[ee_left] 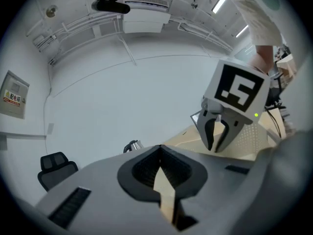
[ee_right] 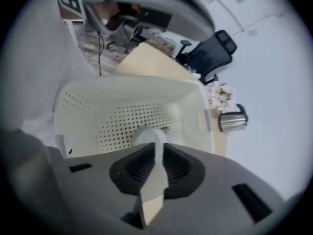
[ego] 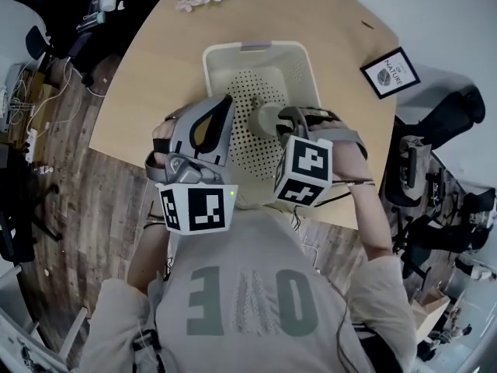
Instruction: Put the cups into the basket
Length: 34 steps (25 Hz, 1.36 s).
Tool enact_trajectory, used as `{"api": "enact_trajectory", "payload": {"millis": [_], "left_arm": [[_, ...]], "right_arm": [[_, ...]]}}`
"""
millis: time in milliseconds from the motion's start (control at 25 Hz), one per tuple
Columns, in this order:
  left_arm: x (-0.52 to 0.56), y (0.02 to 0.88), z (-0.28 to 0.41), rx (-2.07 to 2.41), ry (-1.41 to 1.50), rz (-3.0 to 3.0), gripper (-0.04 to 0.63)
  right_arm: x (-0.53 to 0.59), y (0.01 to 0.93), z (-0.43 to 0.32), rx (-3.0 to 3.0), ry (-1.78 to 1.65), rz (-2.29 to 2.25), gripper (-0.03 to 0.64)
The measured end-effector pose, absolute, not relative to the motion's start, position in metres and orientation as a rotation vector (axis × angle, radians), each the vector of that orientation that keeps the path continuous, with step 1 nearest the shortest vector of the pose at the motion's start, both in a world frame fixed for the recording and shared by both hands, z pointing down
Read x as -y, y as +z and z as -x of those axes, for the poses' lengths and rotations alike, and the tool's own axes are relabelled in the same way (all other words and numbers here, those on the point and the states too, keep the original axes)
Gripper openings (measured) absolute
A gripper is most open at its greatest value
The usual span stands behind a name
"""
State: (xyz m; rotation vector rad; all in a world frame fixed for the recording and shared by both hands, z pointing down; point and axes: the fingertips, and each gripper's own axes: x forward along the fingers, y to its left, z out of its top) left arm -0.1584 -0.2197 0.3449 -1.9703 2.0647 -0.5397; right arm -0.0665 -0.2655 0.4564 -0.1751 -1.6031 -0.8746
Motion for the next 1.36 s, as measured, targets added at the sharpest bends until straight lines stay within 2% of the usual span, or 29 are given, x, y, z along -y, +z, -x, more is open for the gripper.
{"api": "enact_trajectory", "payload": {"millis": [40,200,400,560,920,1360], "left_arm": [[0.220,0.338,0.156,-2.047,-0.523,1.977,0.008],[0.228,0.307,0.146,-1.946,-0.525,1.942,0.008],[0.237,0.276,0.130,-1.960,-0.407,1.962,0.008],[0.243,0.247,0.120,-1.959,-0.382,1.925,0.008],[0.253,0.232,0.090,-1.881,-0.373,1.922,0.008],[0.243,0.231,0.095,-1.891,-0.415,1.892,0.008]], "right_arm": [[0.267,0.440,0.071,1.669,-0.885,0.114,0.006],[0.264,0.369,0.081,2.086,-0.819,-0.148,-0.002],[0.269,0.271,0.052,2.815,-0.389,-0.699,-0.002],[0.275,0.255,0.028,2.879,-0.452,-0.954,-0.002],[0.264,0.260,0.025,2.875,-0.445,-0.928,-0.002],[0.263,0.256,0.022,2.844,-0.537,-0.901,-0.002]]}}
